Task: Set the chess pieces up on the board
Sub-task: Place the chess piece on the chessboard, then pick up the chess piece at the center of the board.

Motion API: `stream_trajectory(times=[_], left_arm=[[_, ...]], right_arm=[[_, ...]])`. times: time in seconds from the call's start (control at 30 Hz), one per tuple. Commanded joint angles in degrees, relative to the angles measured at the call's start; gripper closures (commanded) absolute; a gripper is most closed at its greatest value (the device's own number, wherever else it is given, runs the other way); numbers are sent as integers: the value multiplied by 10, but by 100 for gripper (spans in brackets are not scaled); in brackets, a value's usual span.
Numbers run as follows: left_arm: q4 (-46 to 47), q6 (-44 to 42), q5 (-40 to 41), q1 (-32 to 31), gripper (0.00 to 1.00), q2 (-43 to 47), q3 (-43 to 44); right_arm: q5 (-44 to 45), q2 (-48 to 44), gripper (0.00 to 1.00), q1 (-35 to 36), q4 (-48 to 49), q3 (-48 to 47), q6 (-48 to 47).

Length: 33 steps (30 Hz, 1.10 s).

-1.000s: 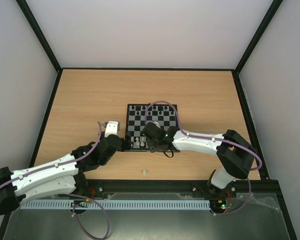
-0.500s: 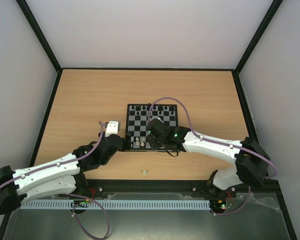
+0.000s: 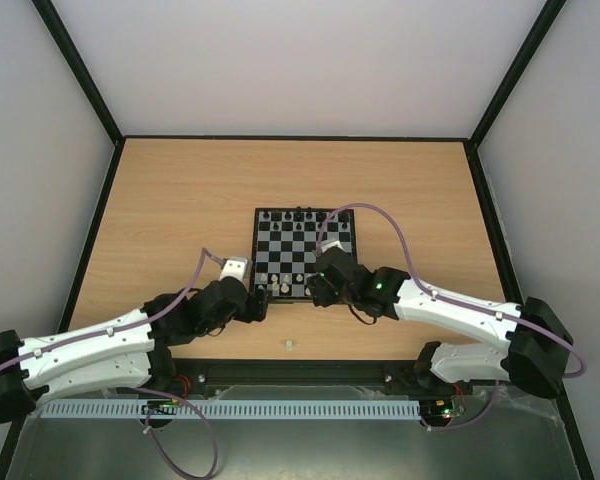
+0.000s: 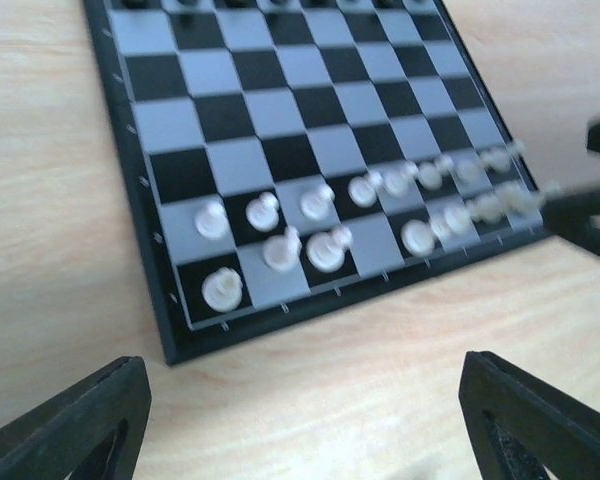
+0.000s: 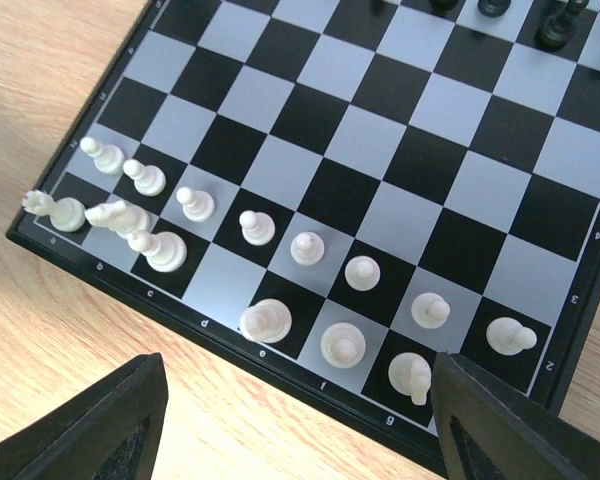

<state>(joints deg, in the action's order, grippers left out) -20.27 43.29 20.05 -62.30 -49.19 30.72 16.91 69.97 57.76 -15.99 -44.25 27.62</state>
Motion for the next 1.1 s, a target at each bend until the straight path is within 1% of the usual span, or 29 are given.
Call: stream_trajectory(times=[0.0, 0.07, 0.13, 0.23, 0.33, 0.47, 0.57, 0.6, 0.67, 0.83, 0.97, 1.07], left_arm=[[-50, 38, -58, -36, 21, 6, 5], [-50, 52, -60, -60, 33, 0, 5], [-43, 66, -59, -81, 41, -15, 2], [-21, 87, -57, -117, 47, -48, -1], [3, 96, -39, -157, 48, -91, 1], [12, 111, -10, -203, 47, -155, 16], [12, 114, 8, -224, 42, -196, 36], [6, 115, 15, -228, 39, -206, 46], [-8, 115, 27, -233, 35, -223, 60], [0, 105, 27, -238, 32, -249, 78], [-1, 103, 25, -239, 32, -268, 84], [-3, 104, 19, -240, 37, -281, 85]], right_arm=[[16, -31, 27, -2, 14, 19, 1], [16, -43, 27, -1, 14, 23, 3], [16, -52, 26, -1, 14, 25, 4], [15, -61, 26, -2, 12, 27, 6], [14, -68, 26, -2, 11, 29, 7], [9, -72, 26, -2, 12, 32, 8], [8, -73, 26, -1, 11, 33, 9], [8, -74, 26, -1, 11, 34, 9], [7, -76, 26, -2, 12, 35, 9], [6, -81, 26, -2, 12, 36, 9], [4, -83, 26, -2, 13, 37, 9], [6, -87, 26, -2, 13, 37, 9]])
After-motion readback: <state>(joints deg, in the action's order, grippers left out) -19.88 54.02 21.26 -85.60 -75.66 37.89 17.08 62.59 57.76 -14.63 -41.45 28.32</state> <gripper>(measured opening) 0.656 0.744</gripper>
